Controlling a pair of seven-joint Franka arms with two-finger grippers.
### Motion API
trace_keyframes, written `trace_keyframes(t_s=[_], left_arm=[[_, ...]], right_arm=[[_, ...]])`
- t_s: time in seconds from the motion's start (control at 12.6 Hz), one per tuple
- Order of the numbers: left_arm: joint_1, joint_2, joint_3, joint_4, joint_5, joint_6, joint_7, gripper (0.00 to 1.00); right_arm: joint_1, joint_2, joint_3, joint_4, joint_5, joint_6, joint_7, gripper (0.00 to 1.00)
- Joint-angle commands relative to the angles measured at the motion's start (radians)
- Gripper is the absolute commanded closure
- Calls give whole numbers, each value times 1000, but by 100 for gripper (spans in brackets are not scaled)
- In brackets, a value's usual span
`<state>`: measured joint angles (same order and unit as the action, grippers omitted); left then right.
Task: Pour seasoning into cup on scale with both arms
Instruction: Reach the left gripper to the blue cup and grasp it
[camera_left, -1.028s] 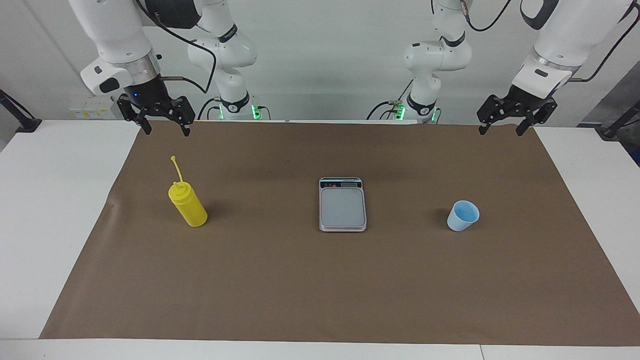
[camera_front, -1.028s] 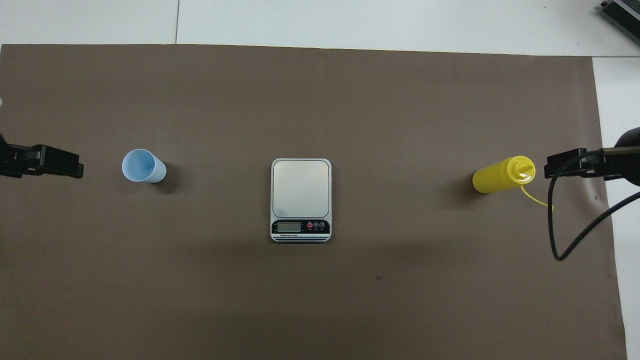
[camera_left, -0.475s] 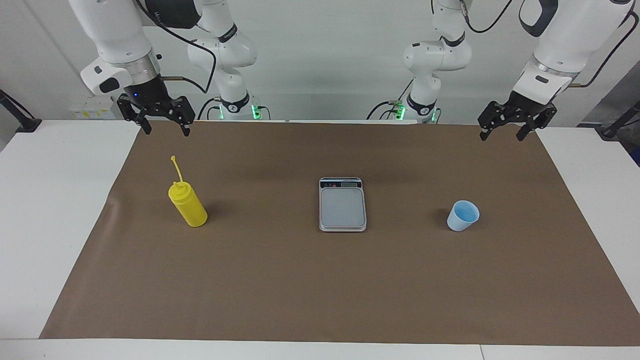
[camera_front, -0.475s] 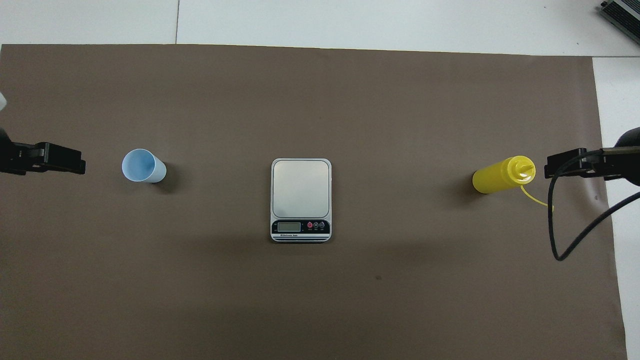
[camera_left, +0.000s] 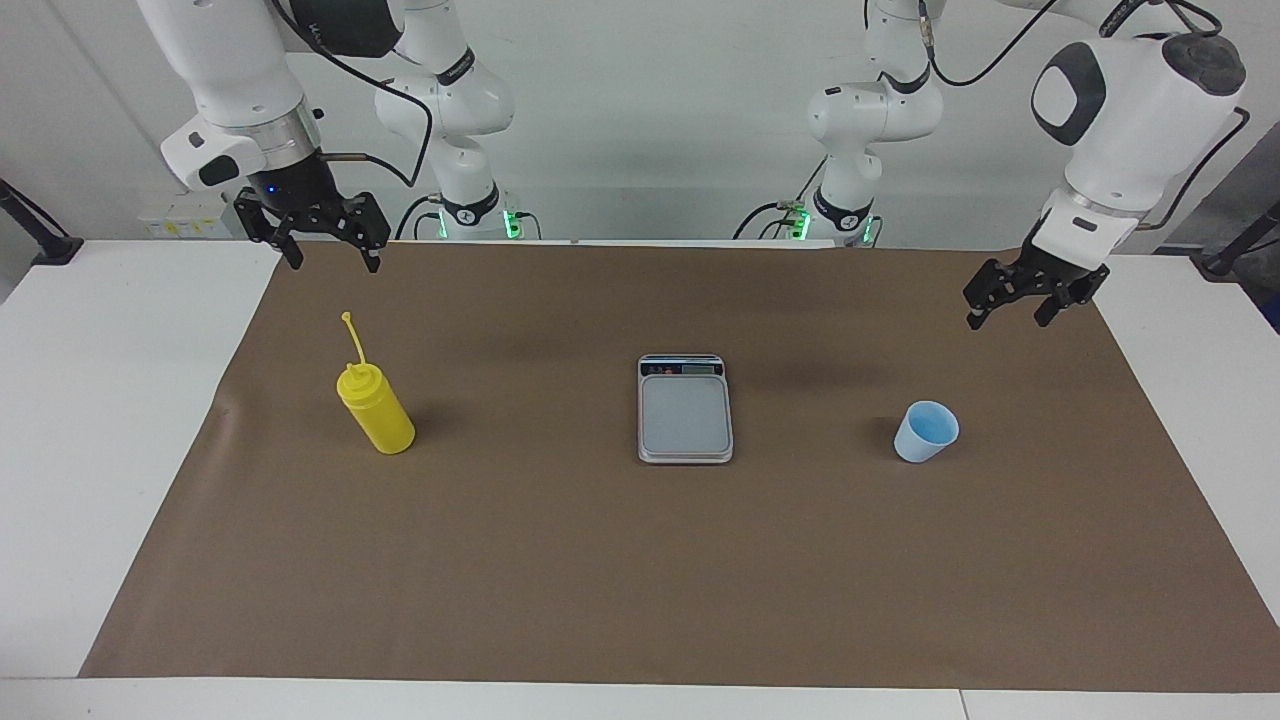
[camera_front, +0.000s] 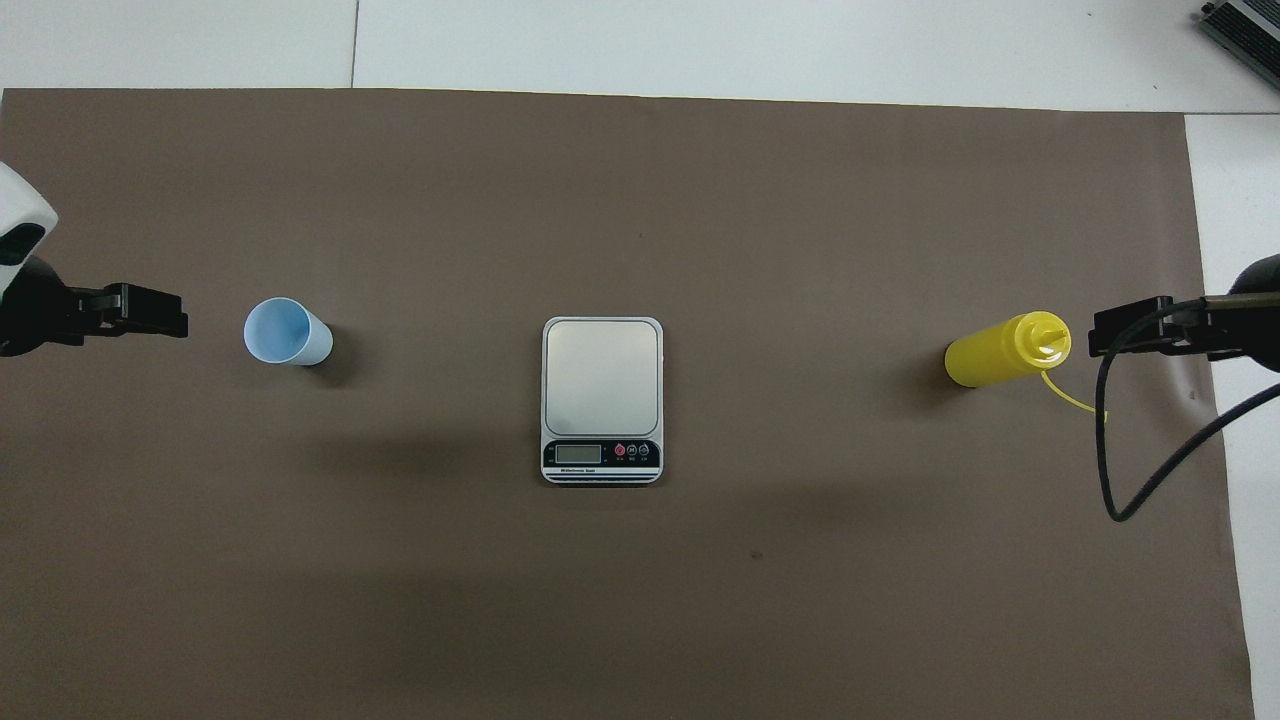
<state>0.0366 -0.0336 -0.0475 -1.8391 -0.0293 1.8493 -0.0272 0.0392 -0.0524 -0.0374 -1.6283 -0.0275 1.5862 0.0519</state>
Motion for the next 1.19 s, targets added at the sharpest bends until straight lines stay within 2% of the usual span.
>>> trace_keyframes(t_s=[0.0,0.32,0.79,1.11], left_arm=[[17,50,-6,-49,-1,97,-17,0],[19,104,-6,-156,-4,322,-34,0],[16,192,-8,-198,-6,393,-71,0],[14,199,-8,-253,-49,436,-86,0]], right_arm=[[-10,-21,5,-22,11,-3,-17,0],[-10,-20,5,-21,12,-3,-17,0],[-10,-20,5,-22,12,-3,-17,0],[-10,-20,5,-22,12,-3,-17,0]])
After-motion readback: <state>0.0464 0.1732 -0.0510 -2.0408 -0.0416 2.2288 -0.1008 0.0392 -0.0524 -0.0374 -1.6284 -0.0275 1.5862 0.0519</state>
